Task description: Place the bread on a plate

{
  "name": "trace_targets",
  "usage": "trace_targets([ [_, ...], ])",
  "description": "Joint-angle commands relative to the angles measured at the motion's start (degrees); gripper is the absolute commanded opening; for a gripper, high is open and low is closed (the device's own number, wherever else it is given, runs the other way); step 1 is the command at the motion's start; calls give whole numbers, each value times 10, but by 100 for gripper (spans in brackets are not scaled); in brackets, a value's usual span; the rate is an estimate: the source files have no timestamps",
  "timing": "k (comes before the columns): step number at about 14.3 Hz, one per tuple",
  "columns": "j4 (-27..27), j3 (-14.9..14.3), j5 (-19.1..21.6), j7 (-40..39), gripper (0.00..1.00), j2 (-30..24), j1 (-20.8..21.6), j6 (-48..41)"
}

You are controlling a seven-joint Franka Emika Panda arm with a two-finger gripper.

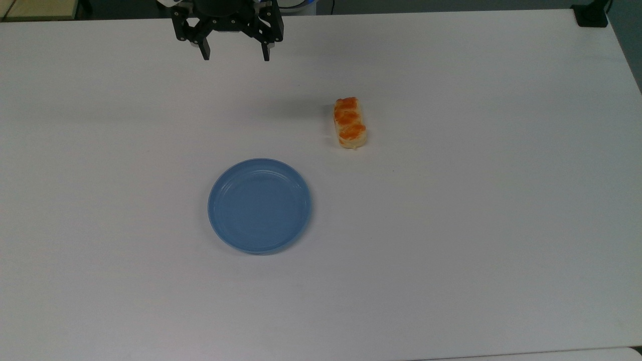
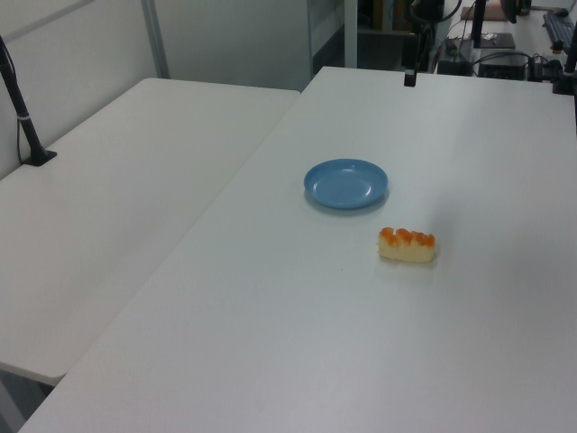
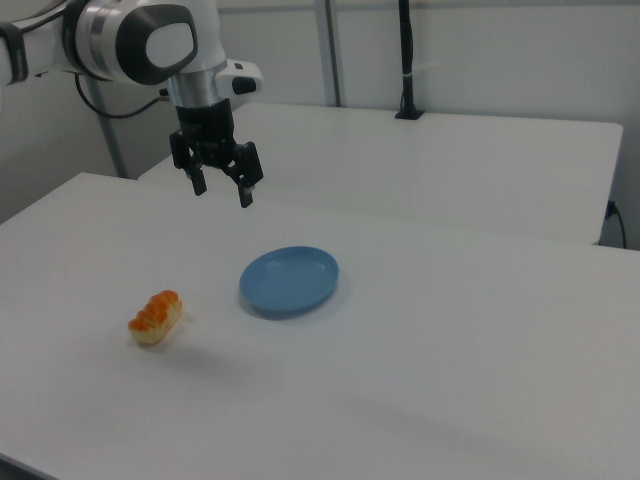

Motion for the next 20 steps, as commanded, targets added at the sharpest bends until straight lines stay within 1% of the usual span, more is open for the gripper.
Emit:
trace_targets([
  [1, -12, -6, 6, 3, 100, -16, 4, -3],
  [9, -16, -4, 6, 5, 100, -13, 10, -2],
  [11, -18, -2, 6, 5, 100, -7, 26, -2],
  [14, -45, -3, 7, 12, 100, -5, 60, 14],
  [16, -70, -4, 6, 54, 100, -7, 87, 46],
  [17, -92, -4, 4, 78, 100, -6, 106, 73],
  [20, -141, -3, 3, 82, 100, -4, 144, 119],
])
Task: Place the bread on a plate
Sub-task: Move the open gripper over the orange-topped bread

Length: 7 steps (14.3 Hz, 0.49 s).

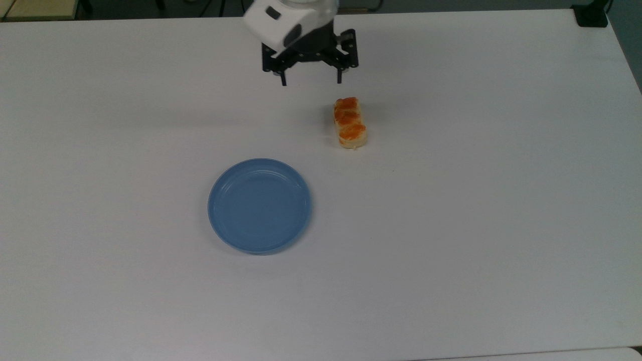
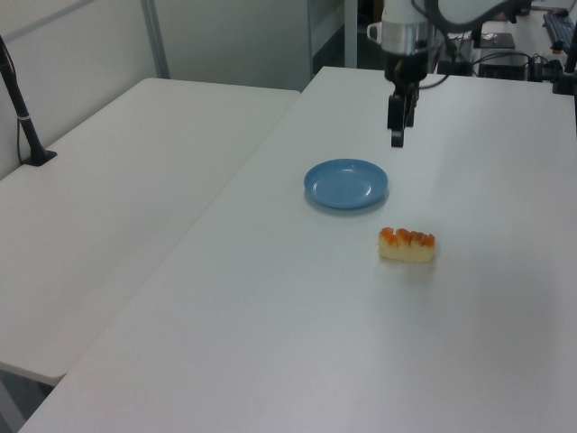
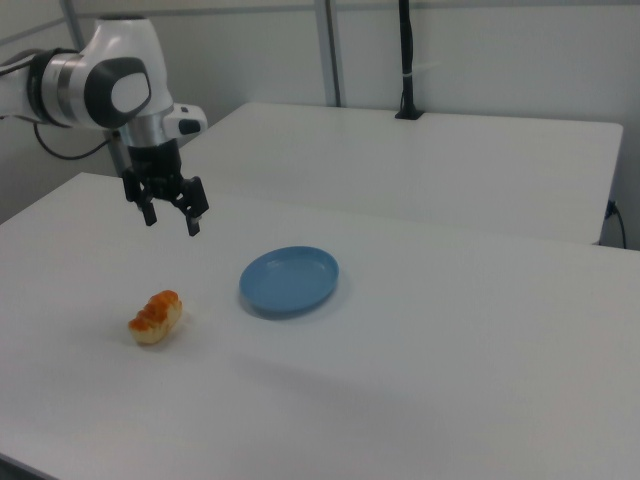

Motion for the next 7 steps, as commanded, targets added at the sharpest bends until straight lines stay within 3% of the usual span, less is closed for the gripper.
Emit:
trace_targets([
  [1, -60, -5, 3, 11, 100, -12, 34, 49],
  [7, -129, -2, -4, 8, 100, 7, 80, 115],
])
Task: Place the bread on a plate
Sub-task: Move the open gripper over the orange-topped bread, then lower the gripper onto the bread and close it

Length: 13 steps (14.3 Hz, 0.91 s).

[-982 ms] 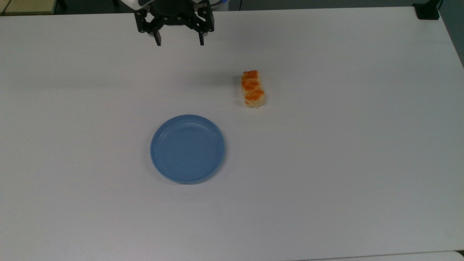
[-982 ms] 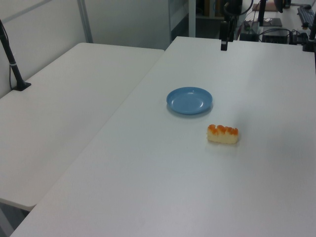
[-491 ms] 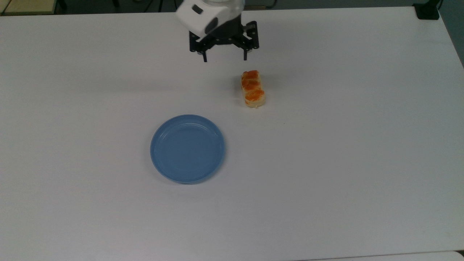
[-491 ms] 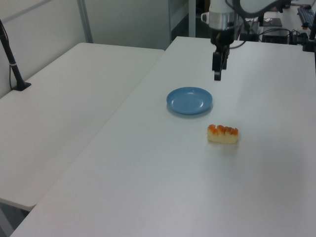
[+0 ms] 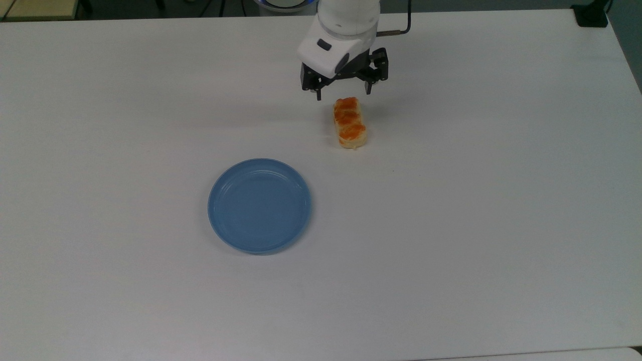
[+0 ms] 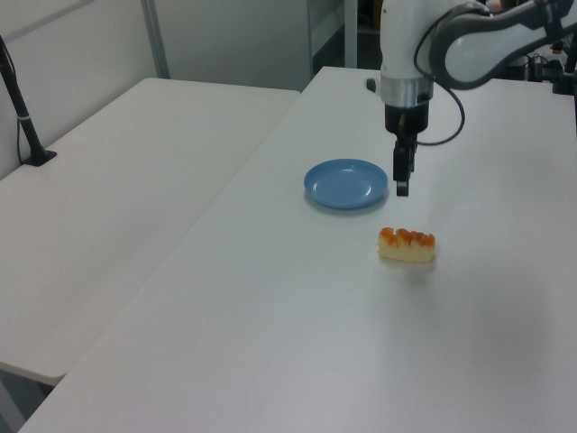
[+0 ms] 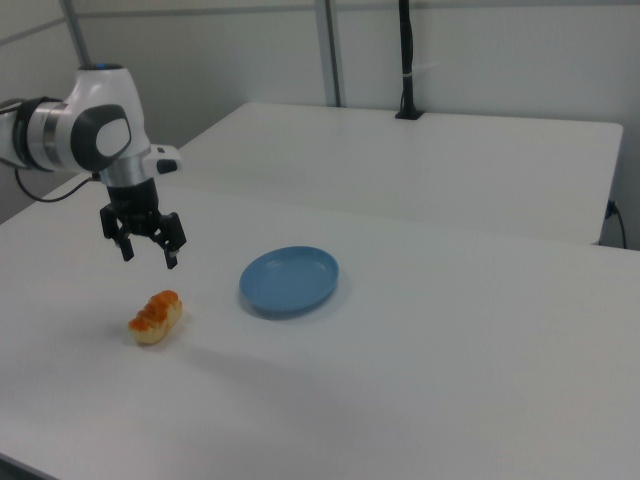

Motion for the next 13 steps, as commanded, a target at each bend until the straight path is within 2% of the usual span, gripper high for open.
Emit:
trace_targets([
  [1, -40, -5, -5, 7, 100, 9, 26, 38],
  [4, -59, -5, -14, 6, 100, 34, 44, 66],
  [10, -66, -5, -27, 6, 100, 81, 46, 105],
  [13, -66, -6, -34, 6, 99, 83, 45, 106],
])
